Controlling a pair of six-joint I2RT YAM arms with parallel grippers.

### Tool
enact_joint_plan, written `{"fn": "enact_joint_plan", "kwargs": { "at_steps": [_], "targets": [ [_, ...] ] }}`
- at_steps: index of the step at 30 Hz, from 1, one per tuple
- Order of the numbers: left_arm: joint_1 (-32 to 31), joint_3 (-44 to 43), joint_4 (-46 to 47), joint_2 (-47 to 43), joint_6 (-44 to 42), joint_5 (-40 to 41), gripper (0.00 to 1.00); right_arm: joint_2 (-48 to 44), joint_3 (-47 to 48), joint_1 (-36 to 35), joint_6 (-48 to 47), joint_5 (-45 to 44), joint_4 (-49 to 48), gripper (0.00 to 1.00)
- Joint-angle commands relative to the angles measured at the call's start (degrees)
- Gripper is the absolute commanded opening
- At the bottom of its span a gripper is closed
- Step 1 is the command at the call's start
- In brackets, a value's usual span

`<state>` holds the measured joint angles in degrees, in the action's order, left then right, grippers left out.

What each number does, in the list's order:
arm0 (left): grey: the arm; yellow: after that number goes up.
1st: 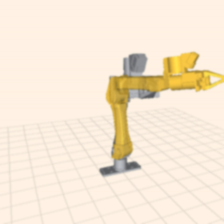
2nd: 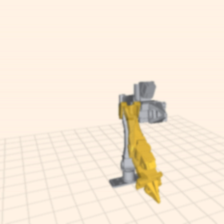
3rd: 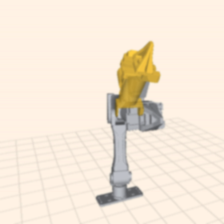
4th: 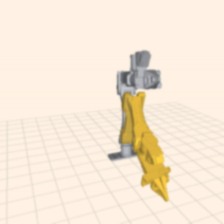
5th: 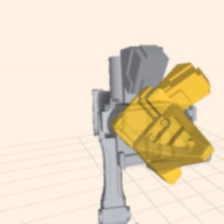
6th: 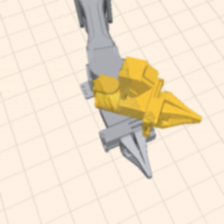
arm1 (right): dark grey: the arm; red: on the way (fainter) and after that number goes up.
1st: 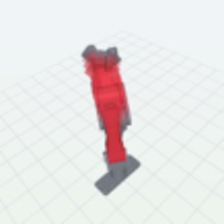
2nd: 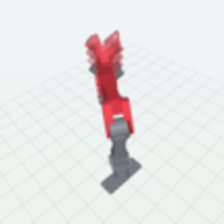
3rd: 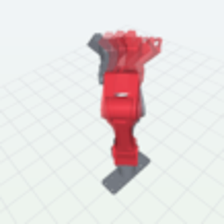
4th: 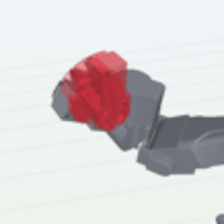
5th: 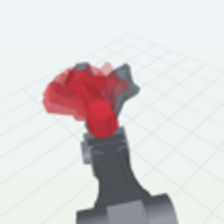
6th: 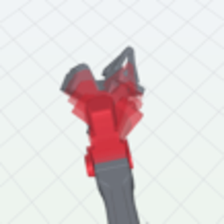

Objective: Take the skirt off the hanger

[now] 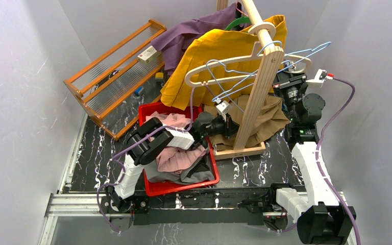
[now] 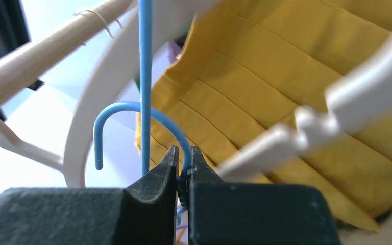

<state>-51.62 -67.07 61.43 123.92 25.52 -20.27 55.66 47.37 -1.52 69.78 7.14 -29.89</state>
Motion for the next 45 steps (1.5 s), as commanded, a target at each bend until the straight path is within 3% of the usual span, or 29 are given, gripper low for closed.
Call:
{"fn": "enact_joint_plan", "kwargs": {
  "at_steps": [1,9,14,21,26,31,37,43,45],
  "targets": [
    [-0.3,3.5,-3.8,-6.3,-4.1,2.3,0.00,-4.8,3.6,-0.2,-9.7,-4.0,8.5,0.00],
    [-0.3,6.7,-9.8,-13.6,-6.4,3.3,0.38,-9.7,0.2,-0.1,-16.9,-10.6,17.9,0.00],
    [-0.3,8.7,-14.2,-17.5,-7.3,5.4,0.50,-8.1,2.3,-0.1,-17.8,-12.5,24.8,0.00],
    [-0.2,11.4,-16.6,-21.9,-6.1,6.2,0.54,-5.3,3.6,-0.1,-18.6,-14.4,32.3,0.00],
    [-0.1,12.4,-21.9,-25.7,-6.0,6.7,0.59,-5.9,3.1,0.0,-27.3,-14.4,33.6,0.00],
    [2.3,15.3,-29.0,-33.1,-4.0,3.1,0.74,-7.8,-0.4,0.0,-37.0,-7.4,29.6,0.00],
    [4.1,21.1,-34.6,-44.2,-2.3,2.3,0.82,-5.7,-4.7,0.0,-39.1,0.7,21.6,0.00],
    [4.7,23.9,-42.5,-55.0,-2.9,3.6,0.82,-2.7,-5.9,0.0,-40.4,6.7,19.1,0.00],
    [4.7,23.6,-44.3,-57.9,-3.1,4.7,0.82,-2.0,-6.8,-0.1,-42.0,13.0,16.5,0.00]
  ]
}}
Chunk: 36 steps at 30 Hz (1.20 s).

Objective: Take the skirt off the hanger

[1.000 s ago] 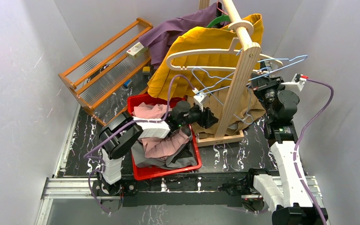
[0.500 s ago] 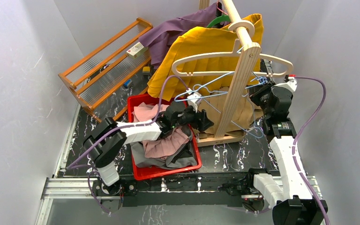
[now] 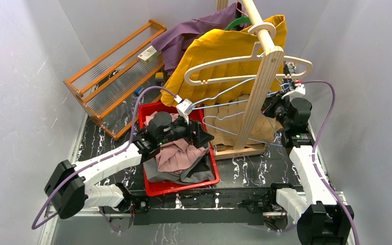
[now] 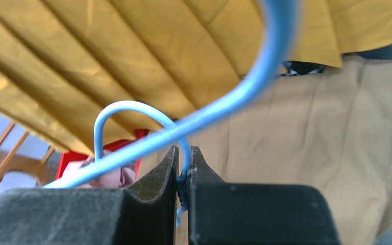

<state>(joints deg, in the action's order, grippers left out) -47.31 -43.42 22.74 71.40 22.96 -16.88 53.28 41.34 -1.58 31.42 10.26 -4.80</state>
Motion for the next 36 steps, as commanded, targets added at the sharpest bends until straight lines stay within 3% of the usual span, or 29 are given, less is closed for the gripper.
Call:
{"fn": "enact_joint_plan", "kwargs": {
  "at_steps": [1,4,7,13,21,22,23,24,36],
  "targets": [
    [0.6,-0.6,-6.9,-6.6,-0.8,2.5,0.82,0.6,-1.3,0.0,-4.3,13.4,-10.1,0.00],
    [0.8,-6.8,-14.8,-6.4,-1.4,6.7,0.82,0.9,-3.0,0.0,-5.1,19.4,-13.3,0.00],
    [0.8,-10.3,-16.5,-3.1,-2.9,5.1,0.82,1.2,-3.6,0.0,-5.4,23.7,-15.0,0.00],
    [0.8,-13.2,-8.2,5.1,-1.1,-5.4,0.80,3.1,-3.0,-0.1,-5.6,28.6,-15.9,0.00],
    [-0.2,-14.9,2.2,14.7,5.0,-7.2,0.72,4.0,-2.5,-0.4,-4.7,32.7,-18.1,0.00],
    [-0.4,-15.1,3.3,15.6,5.7,-7.8,0.71,3.9,-2.6,-0.4,-4.2,32.9,-18.6,0.48],
    [-0.7,-15.1,4.5,16.5,6.6,-8.5,0.70,3.9,-2.6,-0.5,-3.8,33.0,-18.9,0.03],
    [-0.8,-15.0,5.8,17.1,7.2,-9.2,0.68,3.9,-2.5,-0.5,-3.5,33.1,-19.2,0.00],
    [-1.1,-15.8,3.9,19.4,4.1,-3.8,0.26,3.8,-2.2,-0.5,-3.3,34.4,-17.5,0.00]
  ]
}}
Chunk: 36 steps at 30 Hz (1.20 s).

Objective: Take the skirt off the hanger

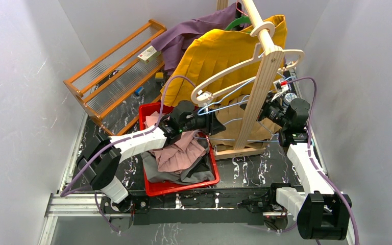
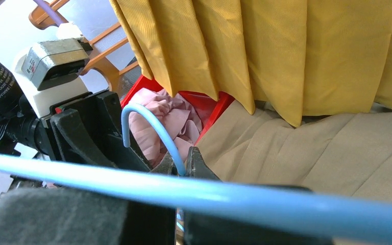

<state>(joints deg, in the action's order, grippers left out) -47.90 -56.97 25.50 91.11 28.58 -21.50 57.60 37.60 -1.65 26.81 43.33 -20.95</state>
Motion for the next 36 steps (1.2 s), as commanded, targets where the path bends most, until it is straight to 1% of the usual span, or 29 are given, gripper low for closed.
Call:
{"fn": "enact_joint_plan", "kwargs": {
  "at_steps": [1,3,4,5,6,8,10,11,15,18,23,25,27,28,30,31,33,34,36],
  "targets": [
    [-0.5,-2.3,1.2,-0.5,-1.9,0.9,0.21,-0.5,1.8,-0.5,1.0,0.5,-0.2,0.00],
    [-0.5,-1.9,1.9,-1.2,-3.0,1.4,0.13,-0.6,2.8,-0.5,0.1,-1.4,2.8,0.00],
    [-0.5,-1.7,2.3,-1.7,-4.0,1.9,0.05,-0.6,3.6,-0.5,-0.4,-3.0,5.1,0.06],
    [-0.5,-1.5,2.2,-2.3,-4.9,3.0,0.00,-0.7,4.5,-0.5,-0.8,-5.6,7.8,0.14],
    [-0.7,-1.3,1.9,-3.0,-5.6,4.6,0.00,-0.7,5.7,-0.5,-1.0,-8.9,11.6,0.19],
    [-0.8,-1.4,0.4,-4.1,-7.0,7.5,0.00,-0.9,8.4,-0.5,-1.2,-16.8,20.5,0.19],
    [-0.8,-1.5,-1.7,-5.2,-7.9,10.9,0.00,-1.8,9.0,-0.5,-1.0,-24.8,28.3,0.19],
    [-0.8,-1.1,-2.0,-5.7,-8.3,12.5,0.00,-2.6,8.7,-0.5,-0.9,-27.9,29.8,0.19],
    [-0.7,2.0,1.3,-8.9,-9.0,15.1,0.00,-5.7,4.9,-0.3,-0.6,-37.8,35.5,0.19],
    [-0.7,1.7,1.2,-9.9,-8.8,16.3,0.00,-7.6,2.7,0.6,0.5,-41.6,37.2,0.19],
    [-0.7,-0.4,0.1,-8.9,-6.8,15.9,0.00,-8.4,3.1,1.2,0.6,-41.4,39.7,0.19],
    [-0.7,-0.3,0.1,-9.3,-6.3,16.7,0.00,-9.4,3.1,1.2,0.1,-43.1,41.3,0.19],
    [-0.7,-0.3,-0.4,-9.7,-6.3,18.2,0.00,-10.8,3.9,1.2,-1.0,-42.2,43.0,0.19],
    [-0.6,-0.4,-0.9,-9.7,-6.2,18.9,0.00,-11.7,4.3,1.2,-1.7,-39.6,43.4,0.19],
    [-0.6,-0.8,-1.6,-9.2,-5.9,18.4,0.00,-14.2,4.4,1.2,-3.2,-30.5,41.9,0.19],
    [-0.5,-0.8,-1.5,-8.8,-5.5,17.0,0.00,-15.3,3.4,1.2,-2.8,-25.4,39.4,0.19],
    [-0.5,-0.1,1.1,-7.7,-5.0,11.7,0.00,-15.4,1.5,1.2,-1.0,-15.6,33.3,0.19],
    [-0.5,0.9,3.6,-7.2,-4.6,8.4,0.00,-14.5,1.4,1.2,-0.5,-12.4,31.5,0.19],
    [-0.4,3.4,9.2,-6.7,-2.3,4.7,0.00,-12.5,2.0,1.2,-1.3,-11.7,28.8,0.19]
  ]
}}
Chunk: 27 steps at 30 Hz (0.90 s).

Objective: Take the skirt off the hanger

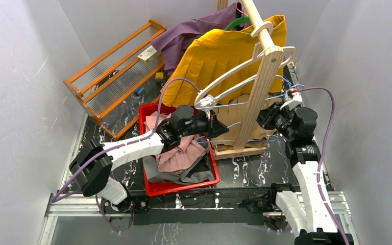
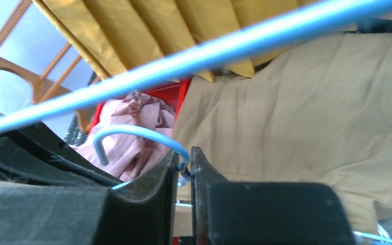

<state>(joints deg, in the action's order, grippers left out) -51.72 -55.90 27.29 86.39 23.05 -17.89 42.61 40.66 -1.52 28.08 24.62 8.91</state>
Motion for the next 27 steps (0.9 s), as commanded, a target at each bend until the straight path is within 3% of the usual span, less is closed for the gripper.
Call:
{"fn": "enact_joint_plan", "kwargs": {
  "at_steps": [1,2,3,8,10,13,19,23,25,27],
  "targets": [
    [3.5,3.4,9.0,-1.8,4.1,0.6,0.00,3.3,-1.0,1.1,-3.5,6.1,-3.0,0.79],
    [3.6,3.2,9.1,-1.6,4.4,0.1,0.00,4.1,-0.5,1.1,-4.2,4.7,-4.8,0.96],
    [3.7,2.2,7.9,-1.5,4.0,0.0,0.00,5.0,0.7,1.1,-5.6,3.3,-5.2,0.98],
    [5.4,-1.2,0.4,-1.1,4.4,1.9,0.00,7.4,4.7,1.0,-3.7,7.7,-12.5,0.98],
    [6.0,-1.2,0.8,-1.4,4.9,1.9,0.00,6.3,4.2,1.0,-1.2,2.2,-12.8,0.98],
    [6.3,-2.2,-0.4,-1.0,5.0,1.8,0.00,4.9,4.4,1.0,-0.8,-9.6,-3.4,0.98],
    [6.3,-3.6,-3.1,-1.5,4.1,5.2,0.00,-1.2,2.7,1.0,-2.3,-34.6,9.9,0.88],
    [6.8,-4.9,-2.6,-1.7,3.9,3.6,0.00,-2.6,-2.0,1.0,-4.9,-37.0,7.8,0.78],
    [6.9,-5.9,-3.0,-1.8,3.5,3.4,0.00,-0.8,-3.8,1.1,-6.7,-31.3,3.6,0.72],
    [7.1,-6.8,-3.8,-1.7,2.9,2.9,0.00,1.9,-4.4,1.1,-6.6,-27.5,1.3,0.57]
  ]
}}
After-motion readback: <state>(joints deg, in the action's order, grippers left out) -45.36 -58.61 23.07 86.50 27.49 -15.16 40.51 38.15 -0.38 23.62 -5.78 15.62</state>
